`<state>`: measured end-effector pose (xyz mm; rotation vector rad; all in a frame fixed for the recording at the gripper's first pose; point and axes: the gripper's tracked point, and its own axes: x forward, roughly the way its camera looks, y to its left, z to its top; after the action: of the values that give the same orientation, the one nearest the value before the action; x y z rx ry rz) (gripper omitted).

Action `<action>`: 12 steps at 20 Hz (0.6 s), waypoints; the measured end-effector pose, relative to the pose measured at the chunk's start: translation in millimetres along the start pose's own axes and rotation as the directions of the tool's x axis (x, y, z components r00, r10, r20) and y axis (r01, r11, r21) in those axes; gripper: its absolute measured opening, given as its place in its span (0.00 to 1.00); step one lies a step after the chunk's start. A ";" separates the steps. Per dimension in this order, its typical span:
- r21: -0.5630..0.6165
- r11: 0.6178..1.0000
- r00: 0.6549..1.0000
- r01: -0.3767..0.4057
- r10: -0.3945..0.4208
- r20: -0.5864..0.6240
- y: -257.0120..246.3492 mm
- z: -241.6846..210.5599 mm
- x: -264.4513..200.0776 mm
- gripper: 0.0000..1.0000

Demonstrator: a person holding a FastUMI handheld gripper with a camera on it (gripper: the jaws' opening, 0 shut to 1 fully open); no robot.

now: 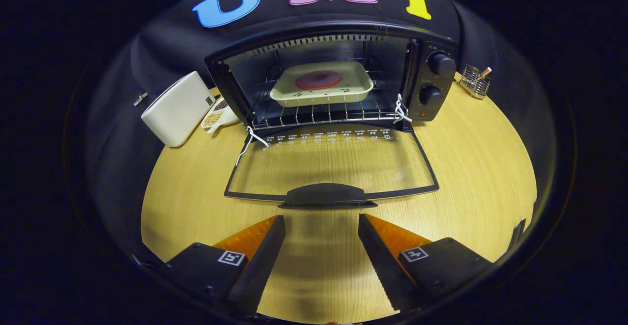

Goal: Open the toaster oven, put the food inside, and close the toaster oven door.

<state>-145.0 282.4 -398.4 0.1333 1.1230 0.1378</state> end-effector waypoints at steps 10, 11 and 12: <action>-0.098 0.992 0.997 0.081 -0.082 -0.010 -5.1 -14.1 17.9 1.00; -0.073 0.993 0.996 0.091 -0.092 -0.007 -6.3 -14.8 18.4 1.00; -0.039 0.993 0.994 0.112 -0.112 0.004 -8.7 -12.5 21.0 1.00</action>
<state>-146.9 278.0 -424.0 0.0347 1.1227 0.0595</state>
